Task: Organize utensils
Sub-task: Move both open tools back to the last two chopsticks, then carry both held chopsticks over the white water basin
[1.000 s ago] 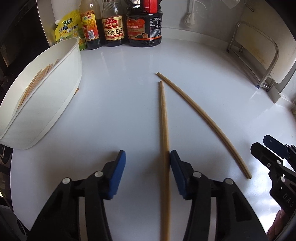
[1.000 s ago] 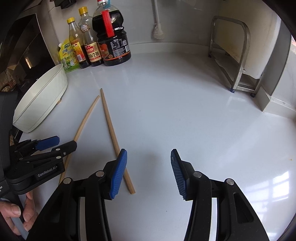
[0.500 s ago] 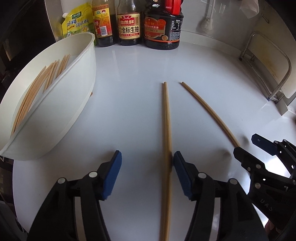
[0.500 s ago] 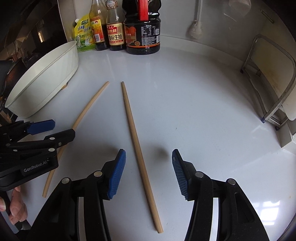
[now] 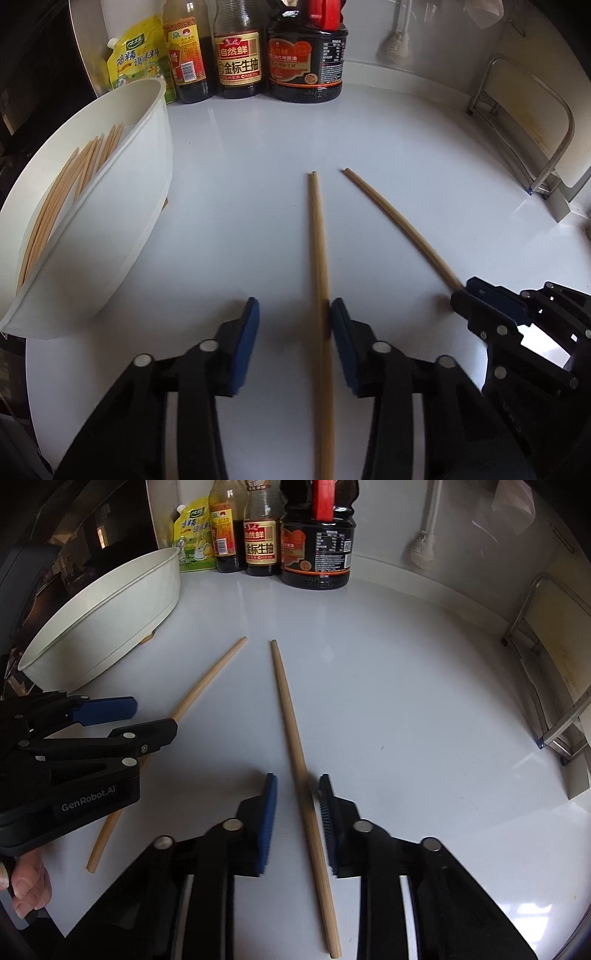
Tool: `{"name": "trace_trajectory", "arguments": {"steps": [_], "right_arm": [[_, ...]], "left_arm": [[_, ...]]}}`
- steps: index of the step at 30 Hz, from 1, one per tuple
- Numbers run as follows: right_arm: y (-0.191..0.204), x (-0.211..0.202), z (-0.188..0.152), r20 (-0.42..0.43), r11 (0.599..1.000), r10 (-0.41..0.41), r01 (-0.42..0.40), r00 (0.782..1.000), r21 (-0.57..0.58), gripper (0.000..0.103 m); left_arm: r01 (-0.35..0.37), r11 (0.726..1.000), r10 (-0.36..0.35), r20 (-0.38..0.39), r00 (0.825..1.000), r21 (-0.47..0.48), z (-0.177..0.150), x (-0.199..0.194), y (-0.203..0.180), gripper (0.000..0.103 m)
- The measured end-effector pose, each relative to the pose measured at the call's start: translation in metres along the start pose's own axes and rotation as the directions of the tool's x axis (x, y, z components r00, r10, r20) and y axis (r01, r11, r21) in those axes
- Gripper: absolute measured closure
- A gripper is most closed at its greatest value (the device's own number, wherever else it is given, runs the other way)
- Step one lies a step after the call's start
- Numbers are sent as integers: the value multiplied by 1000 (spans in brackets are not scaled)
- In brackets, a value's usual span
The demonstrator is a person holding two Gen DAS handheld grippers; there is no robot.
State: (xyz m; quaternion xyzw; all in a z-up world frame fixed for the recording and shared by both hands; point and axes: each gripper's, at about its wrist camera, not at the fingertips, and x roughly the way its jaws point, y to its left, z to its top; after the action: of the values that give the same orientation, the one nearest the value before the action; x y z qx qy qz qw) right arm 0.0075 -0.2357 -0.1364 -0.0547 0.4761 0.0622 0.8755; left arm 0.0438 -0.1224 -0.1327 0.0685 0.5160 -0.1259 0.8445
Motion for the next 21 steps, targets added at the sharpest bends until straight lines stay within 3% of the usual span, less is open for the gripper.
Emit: {"name": "trace_trajectory", "arguments": {"steps": [2,11,21], "right_arm": [[2,1,0,-1,1000,0,0,1000,-4,96],[-6,-14,-1,31,989,31,-36,999,147,97],[8,-47,27,99,967,69,-91,993,240,97]], "left_arm": [[7,1000,-7,2,1000,10,-2,-2,-2,96],[25,1000,-25,8,1000,9,-1,-9,5,96],[68,998,-69,81,994,8,16,-56,32,96]]}}
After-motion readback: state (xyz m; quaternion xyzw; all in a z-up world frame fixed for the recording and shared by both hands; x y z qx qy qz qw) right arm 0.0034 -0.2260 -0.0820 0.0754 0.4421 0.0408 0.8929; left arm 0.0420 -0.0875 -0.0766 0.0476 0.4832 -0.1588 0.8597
